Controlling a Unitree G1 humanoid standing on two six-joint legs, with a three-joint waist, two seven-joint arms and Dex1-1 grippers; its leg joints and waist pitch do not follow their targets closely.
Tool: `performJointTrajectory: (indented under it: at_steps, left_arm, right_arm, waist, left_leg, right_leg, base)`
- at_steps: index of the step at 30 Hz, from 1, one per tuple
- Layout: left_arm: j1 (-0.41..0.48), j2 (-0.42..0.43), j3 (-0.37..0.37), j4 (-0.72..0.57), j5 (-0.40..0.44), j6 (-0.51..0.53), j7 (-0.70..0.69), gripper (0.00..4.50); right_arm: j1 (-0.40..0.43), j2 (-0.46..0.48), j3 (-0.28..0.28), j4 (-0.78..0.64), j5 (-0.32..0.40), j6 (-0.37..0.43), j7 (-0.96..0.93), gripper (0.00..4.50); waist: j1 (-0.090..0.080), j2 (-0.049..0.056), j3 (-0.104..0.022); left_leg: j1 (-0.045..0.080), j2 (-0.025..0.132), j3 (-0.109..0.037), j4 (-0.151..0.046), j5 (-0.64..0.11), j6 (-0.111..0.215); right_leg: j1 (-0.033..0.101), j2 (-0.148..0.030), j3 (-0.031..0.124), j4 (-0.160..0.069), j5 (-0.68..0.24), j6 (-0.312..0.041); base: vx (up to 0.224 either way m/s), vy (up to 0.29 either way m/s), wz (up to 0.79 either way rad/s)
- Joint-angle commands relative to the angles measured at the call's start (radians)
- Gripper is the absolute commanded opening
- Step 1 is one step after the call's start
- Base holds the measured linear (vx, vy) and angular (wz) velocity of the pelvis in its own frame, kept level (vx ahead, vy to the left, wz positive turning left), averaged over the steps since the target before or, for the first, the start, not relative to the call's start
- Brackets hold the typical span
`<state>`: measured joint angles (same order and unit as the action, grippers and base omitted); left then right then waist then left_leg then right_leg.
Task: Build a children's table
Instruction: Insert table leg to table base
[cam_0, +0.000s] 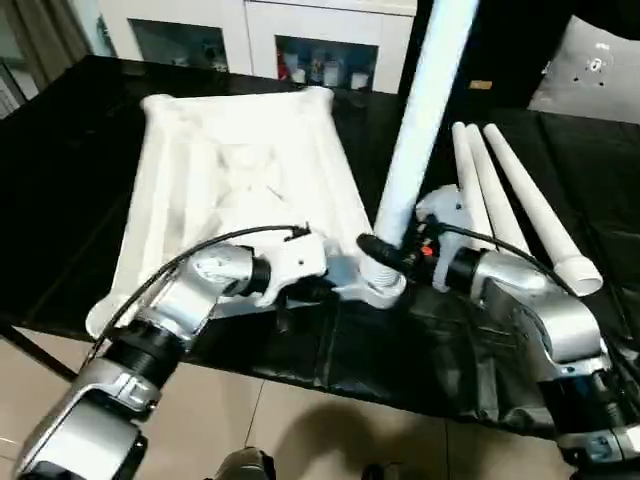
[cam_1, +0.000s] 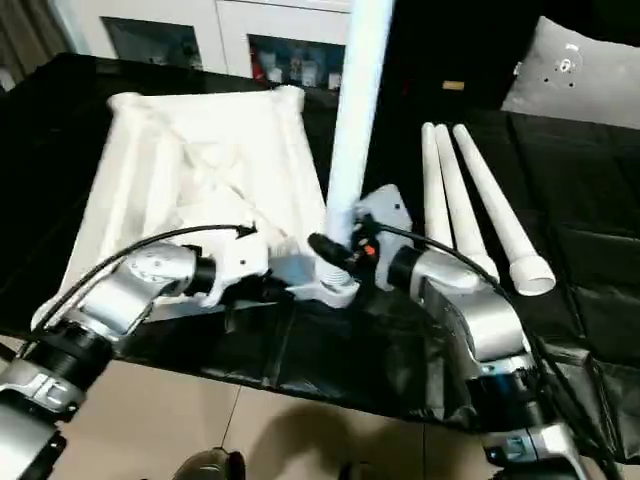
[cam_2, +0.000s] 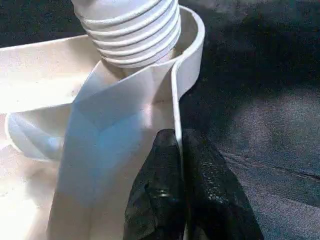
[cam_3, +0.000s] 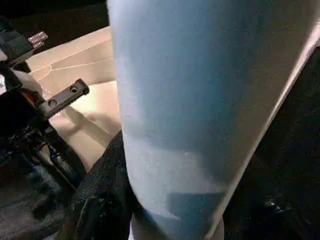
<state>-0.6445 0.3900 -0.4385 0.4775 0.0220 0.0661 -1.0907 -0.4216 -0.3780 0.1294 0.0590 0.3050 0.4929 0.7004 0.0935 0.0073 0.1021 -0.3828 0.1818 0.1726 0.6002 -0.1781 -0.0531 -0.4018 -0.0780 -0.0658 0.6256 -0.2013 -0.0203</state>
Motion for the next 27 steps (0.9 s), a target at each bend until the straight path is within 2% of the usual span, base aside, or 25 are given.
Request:
performJointTrajectory:
  at_steps: [1,7,10,13,19,27]
  left_arm:
    - [-0.026,-0.01,-0.03,0.025,0.035,-0.05,-0.015,0.0]
    - [-0.045,-0.012,-0.019,0.078,0.047,-0.082,-0.012,0.0]
    - [-0.045,-0.012,-0.016,0.084,0.045,-0.086,-0.015,0.0]
    - [-0.046,-0.013,-0.015,0.094,0.045,-0.098,-0.023,0.0]
    - [-0.053,-0.017,-0.011,0.128,0.053,-0.12,-0.024,0.0]
    - [-0.059,-0.02,-0.009,0.153,0.063,-0.135,-0.019,0.0]
  right_arm:
    - [0.033,-0.018,0.04,0.032,-0.023,0.052,0.021,1.89]
    - [0.043,-0.03,0.028,0.02,-0.006,0.079,0.03,1.89]
    - [0.049,-0.04,0.027,0.011,-0.003,0.086,0.04,1.89]
    - [0.051,-0.041,0.025,0.014,-0.005,0.091,0.039,1.89]
    - [0.049,-0.054,0.014,0.011,0.002,0.104,0.047,1.89]
    - [0.055,-0.063,0.0,-0.009,0.014,0.114,0.055,1.89]
  waist:
    - [-0.007,0.0,-0.075]
    - [-0.003,-0.001,-0.074]
    - [-0.004,-0.001,-0.077]
    - [-0.004,0.0,-0.079]
    - [-0.002,0.0,-0.077]
    - [0.0,0.001,-0.083]
  left_leg:
    - [0.021,0.046,-0.011,-0.075,-0.171,0.016]
    - [0.022,0.047,-0.013,-0.078,-0.199,0.002]
    - [0.02,0.048,-0.014,-0.077,-0.179,0.006]
    - [0.018,0.047,-0.013,-0.075,-0.152,0.018]
    - [0.02,0.047,-0.013,-0.077,-0.181,0.011]
    - [0.02,0.049,-0.013,-0.076,-0.17,0.014]
  right_leg:
    - [0.05,-0.07,0.054,-0.074,-0.118,-0.225]
    - [0.05,-0.075,0.056,-0.082,-0.19,-0.206]
    - [0.052,-0.074,0.055,-0.077,-0.155,-0.209]
    - [0.052,-0.073,0.054,-0.071,-0.089,-0.229]
    - [0.052,-0.075,0.054,-0.079,-0.15,-0.22]
    - [0.053,-0.076,0.054,-0.077,-0.137,-0.221]
  base:
    - [0.0,0.0,0.0]
    - [0.0,0.0,0.0]
    - [0.0,0.0,0.0]
    - [0.0,0.0,0.0]
    - [0.0,0.0,0.0]
    - [0.0,0.0,0.0]
